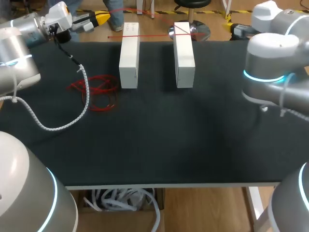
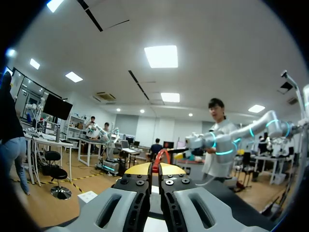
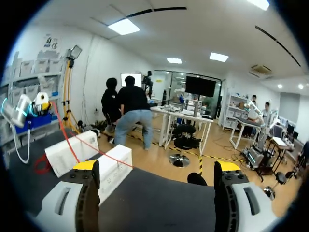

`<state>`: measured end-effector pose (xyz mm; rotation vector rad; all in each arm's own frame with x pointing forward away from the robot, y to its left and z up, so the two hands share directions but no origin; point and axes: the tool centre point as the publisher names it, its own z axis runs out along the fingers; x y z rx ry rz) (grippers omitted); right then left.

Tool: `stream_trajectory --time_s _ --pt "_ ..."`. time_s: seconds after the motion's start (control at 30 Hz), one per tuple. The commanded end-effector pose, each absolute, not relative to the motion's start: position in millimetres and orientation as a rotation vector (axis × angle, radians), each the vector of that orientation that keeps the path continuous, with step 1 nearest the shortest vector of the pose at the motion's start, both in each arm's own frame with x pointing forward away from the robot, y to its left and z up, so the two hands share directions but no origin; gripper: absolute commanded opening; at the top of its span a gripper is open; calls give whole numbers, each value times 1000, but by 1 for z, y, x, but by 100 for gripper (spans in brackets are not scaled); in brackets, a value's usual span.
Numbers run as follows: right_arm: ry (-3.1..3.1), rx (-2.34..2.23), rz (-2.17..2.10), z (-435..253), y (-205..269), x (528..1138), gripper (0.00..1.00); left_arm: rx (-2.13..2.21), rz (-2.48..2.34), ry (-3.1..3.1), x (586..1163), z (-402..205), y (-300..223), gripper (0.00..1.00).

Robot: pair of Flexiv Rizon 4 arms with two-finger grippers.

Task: Grab the tape and strap the tape.

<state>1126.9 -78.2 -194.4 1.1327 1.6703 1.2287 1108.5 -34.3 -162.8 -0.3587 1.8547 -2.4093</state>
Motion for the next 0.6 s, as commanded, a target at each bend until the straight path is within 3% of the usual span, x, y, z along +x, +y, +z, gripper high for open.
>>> stream_trajectory --time_s 0.03,0.6 --pt "1664 935 1259 -199 -69 1128 100 -360 -2408 1853 1108 -163 -35 0" --pt "1664 935 1259 -199 -69 1128 100 -360 -2408 1853 1108 -163 -35 0"
